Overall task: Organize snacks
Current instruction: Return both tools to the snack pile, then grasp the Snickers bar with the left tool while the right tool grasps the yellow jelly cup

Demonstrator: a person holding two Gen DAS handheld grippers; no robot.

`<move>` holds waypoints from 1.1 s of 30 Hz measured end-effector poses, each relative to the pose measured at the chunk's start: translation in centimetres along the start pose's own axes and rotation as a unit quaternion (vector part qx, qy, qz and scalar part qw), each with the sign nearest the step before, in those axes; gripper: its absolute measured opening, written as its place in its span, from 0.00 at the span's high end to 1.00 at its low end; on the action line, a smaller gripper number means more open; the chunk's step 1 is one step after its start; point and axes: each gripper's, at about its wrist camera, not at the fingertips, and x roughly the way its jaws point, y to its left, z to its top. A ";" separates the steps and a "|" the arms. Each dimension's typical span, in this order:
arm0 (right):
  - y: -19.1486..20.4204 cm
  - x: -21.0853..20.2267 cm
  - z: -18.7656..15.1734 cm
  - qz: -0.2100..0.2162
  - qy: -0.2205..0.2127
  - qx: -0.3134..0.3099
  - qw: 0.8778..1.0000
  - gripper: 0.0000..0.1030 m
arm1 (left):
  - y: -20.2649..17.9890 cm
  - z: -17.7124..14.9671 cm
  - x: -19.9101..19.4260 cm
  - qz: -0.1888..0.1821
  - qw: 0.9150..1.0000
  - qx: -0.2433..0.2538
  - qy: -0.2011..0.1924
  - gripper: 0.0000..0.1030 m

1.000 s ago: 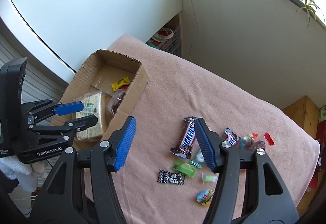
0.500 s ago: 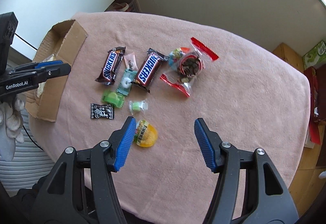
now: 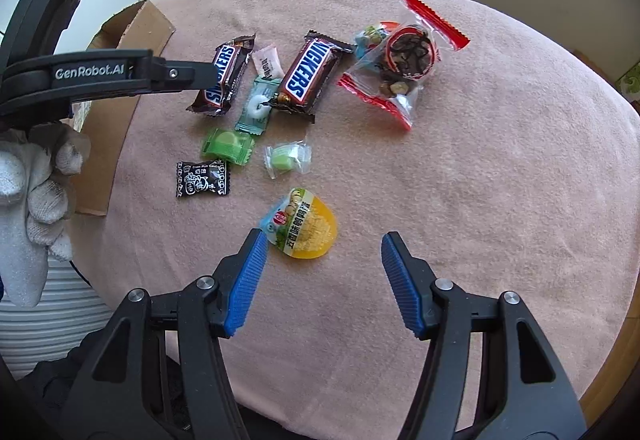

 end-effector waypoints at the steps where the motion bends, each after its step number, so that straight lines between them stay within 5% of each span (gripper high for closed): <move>1: 0.3 0.3 0.2 0.000 0.002 -0.003 1.000 0.40 | 0.1 0.3 0.3 -0.001 1.000 -0.006 0.001 0.55; 13: 1.5 3.1 1.2 0.001 0.024 0.008 1.000 0.40 | -0.7 1.1 2.3 0.022 1.000 0.012 0.008 0.72; 15: 2.1 3.4 1.3 -0.004 0.027 0.004 1.000 0.40 | -0.8 1.1 2.3 0.021 1.000 0.010 0.007 0.72; 19: 3.4 3.9 1.2 -0.020 0.030 -0.008 0.999 0.55 | -0.8 1.0 2.2 0.028 0.999 0.021 0.002 0.72; 33: 1.9 2.6 1.2 -0.004 0.018 0.013 1.000 0.61 | -0.7 0.7 1.5 0.022 1.000 0.017 -0.007 0.74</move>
